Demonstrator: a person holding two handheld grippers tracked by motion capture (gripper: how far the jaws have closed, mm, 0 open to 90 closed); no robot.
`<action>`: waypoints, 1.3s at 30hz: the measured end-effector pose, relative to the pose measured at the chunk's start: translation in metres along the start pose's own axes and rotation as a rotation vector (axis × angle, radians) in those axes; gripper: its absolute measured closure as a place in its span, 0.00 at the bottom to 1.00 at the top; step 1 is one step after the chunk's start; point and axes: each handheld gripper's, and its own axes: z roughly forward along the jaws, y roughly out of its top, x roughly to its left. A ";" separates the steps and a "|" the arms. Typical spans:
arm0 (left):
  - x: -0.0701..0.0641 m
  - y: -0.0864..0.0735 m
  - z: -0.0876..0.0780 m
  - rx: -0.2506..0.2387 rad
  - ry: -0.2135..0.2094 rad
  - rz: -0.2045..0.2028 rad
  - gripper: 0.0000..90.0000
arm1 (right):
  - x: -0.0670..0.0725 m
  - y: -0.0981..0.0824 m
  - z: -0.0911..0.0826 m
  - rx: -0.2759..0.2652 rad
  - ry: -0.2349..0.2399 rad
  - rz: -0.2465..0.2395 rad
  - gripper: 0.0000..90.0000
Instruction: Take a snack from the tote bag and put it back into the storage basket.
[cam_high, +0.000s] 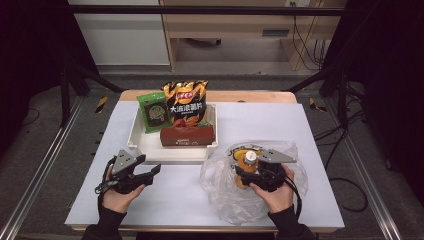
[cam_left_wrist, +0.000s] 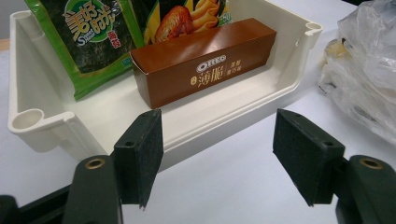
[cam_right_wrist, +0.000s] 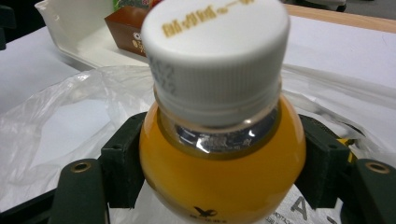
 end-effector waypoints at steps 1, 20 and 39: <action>0.000 0.000 0.000 0.000 0.000 -0.001 0.36 | -0.001 0.000 -0.001 -0.002 0.002 -0.007 0.33; -0.001 -0.001 0.003 0.013 0.003 0.009 0.36 | -0.023 -0.012 -0.021 -0.056 0.105 -0.075 0.24; 0.000 -0.001 0.002 0.010 -0.006 0.017 0.36 | -0.027 -0.011 -0.002 -0.022 0.184 -0.130 0.35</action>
